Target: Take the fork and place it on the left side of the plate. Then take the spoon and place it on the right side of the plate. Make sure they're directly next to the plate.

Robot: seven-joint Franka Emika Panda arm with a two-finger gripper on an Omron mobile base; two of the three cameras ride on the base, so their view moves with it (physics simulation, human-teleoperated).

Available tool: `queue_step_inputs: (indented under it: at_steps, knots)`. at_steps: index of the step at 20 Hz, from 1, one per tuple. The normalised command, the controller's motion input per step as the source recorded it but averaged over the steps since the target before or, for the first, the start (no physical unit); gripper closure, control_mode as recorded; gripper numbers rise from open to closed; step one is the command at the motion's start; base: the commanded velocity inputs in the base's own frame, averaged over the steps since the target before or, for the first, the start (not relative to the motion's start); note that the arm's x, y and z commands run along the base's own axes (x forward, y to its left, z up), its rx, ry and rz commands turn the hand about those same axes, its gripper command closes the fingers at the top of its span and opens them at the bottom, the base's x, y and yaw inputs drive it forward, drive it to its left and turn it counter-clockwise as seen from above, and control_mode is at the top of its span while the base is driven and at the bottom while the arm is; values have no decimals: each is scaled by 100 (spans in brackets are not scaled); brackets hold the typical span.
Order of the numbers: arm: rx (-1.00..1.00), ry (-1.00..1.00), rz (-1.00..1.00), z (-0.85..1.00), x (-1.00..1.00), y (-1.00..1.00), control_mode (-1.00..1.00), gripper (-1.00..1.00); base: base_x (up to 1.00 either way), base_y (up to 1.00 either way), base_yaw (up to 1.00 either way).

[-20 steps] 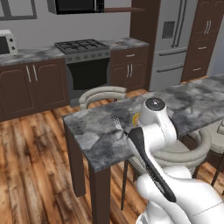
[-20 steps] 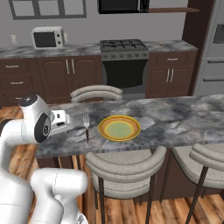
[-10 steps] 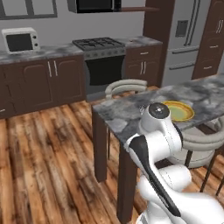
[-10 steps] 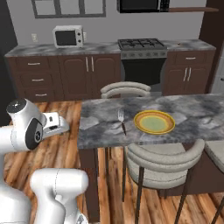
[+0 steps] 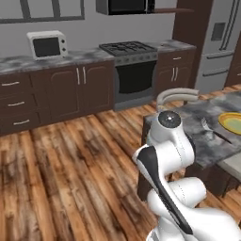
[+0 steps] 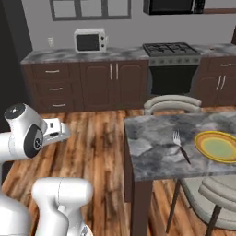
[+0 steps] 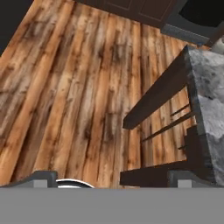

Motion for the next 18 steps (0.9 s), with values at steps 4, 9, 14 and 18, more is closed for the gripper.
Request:
queue_step_inputs:
  at_steps: [4, 9, 14, 18]
  knots:
    - [0, 0, 0, 0, 0, 0, 100, -100, 98, 83, -14]
    - [0, 0, 0, 0, 0, 0, 100, -100, 86, 66, -31]
    - [0, 0, 0, 0, 0, 0, 100, -100, 84, 64, -43]
    - [0, 0, 0, 0, 0, 0, 100, -100, 86, 66, -44]
